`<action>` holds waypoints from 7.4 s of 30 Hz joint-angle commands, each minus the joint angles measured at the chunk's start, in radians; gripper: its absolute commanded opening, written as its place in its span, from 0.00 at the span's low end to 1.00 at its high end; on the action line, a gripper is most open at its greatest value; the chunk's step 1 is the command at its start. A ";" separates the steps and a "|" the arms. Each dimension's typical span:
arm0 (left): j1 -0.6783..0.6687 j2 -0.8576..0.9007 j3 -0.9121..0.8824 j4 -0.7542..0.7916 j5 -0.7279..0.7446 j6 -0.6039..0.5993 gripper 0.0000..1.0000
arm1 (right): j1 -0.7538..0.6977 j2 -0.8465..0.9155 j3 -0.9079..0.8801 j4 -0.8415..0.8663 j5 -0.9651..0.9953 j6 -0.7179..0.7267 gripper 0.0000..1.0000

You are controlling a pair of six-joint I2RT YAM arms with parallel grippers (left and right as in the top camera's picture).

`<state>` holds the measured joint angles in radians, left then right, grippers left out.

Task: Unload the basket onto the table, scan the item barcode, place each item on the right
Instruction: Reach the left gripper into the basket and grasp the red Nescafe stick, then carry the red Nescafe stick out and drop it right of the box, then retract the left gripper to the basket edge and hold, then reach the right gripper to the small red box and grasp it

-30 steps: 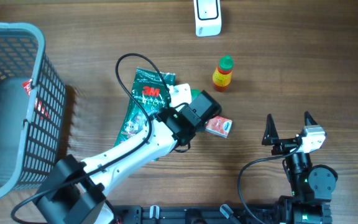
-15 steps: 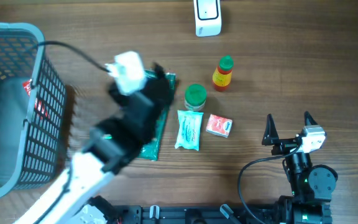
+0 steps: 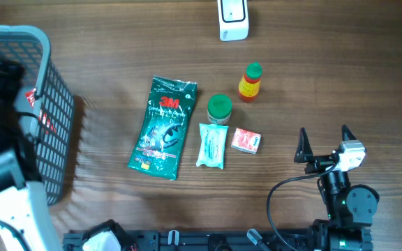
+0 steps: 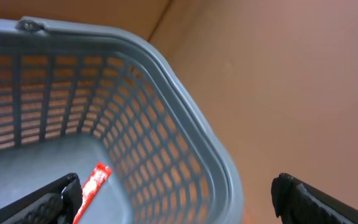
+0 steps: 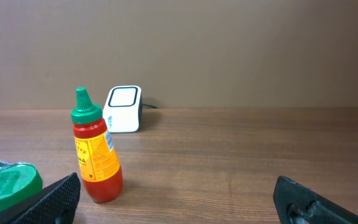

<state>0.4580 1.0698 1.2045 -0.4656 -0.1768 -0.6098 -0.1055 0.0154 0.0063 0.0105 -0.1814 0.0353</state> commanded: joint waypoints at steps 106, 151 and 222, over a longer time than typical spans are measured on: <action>-1.277 0.839 0.075 -0.017 0.510 0.606 0.48 | 0.005 -0.006 -0.001 0.003 0.009 -0.009 1.00; -1.160 0.246 -0.113 -0.908 -0.476 -0.319 1.00 | 0.005 -0.006 -0.001 0.003 0.010 -0.009 1.00; -0.460 0.153 -0.272 -0.547 0.027 0.236 1.00 | 0.241 1.369 0.575 -0.265 -0.421 0.451 0.68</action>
<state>-0.0078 1.2358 0.9440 -1.0115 -0.1577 -0.3935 0.0883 1.2633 0.5720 -0.3096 -0.6670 0.5026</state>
